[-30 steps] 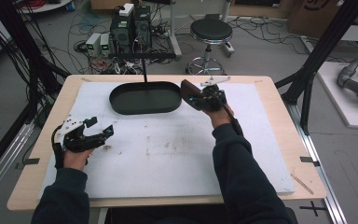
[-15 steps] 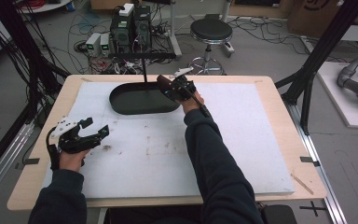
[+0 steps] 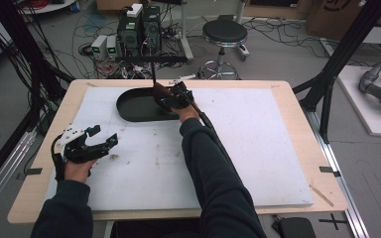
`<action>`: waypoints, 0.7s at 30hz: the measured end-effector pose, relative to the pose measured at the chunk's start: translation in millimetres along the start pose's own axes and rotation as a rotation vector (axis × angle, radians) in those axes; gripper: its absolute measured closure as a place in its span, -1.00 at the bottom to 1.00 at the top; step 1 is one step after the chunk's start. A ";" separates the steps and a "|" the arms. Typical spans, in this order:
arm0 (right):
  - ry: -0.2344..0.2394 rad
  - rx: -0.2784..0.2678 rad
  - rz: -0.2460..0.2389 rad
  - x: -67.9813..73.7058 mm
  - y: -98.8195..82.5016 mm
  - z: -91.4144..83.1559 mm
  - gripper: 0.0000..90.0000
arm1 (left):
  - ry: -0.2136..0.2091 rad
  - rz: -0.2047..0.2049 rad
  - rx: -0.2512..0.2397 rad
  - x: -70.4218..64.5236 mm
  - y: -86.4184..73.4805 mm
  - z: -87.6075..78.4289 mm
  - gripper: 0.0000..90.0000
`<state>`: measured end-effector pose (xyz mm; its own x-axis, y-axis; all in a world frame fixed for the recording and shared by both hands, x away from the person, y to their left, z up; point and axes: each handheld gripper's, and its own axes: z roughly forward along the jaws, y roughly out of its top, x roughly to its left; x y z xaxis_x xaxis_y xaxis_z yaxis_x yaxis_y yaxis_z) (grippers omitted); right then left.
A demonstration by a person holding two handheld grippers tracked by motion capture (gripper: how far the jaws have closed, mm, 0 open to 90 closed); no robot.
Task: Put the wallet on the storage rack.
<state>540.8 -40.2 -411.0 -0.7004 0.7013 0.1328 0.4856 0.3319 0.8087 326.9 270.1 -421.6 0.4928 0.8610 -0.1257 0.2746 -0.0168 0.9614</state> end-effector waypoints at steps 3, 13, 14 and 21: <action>-0.010 -0.004 0.075 -5.0 -4.4 4.1 0.20 | 0.002 -0.004 -0.002 0.4 -0.1 -0.2 -0.57; -0.158 -0.017 0.071 -25.8 6.8 -32.1 0.00 | 0.006 -0.002 -0.001 1.2 -0.1 -1.1 -0.57; -0.165 -0.020 0.064 -27.5 7.5 -36.8 0.00 | 0.005 -0.002 -0.001 0.7 -0.1 -0.8 -0.57; -0.203 -0.028 -0.011 -37.5 1.5 -80.0 0.00 | 0.003 0.000 0.001 0.8 -0.5 0.3 -0.57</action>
<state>526.0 -116.5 -368.9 -0.5848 0.8111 0.0078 0.4613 0.3246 0.8257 327.4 270.6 -422.2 0.4905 0.8624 -0.1251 0.2756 -0.0173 0.9611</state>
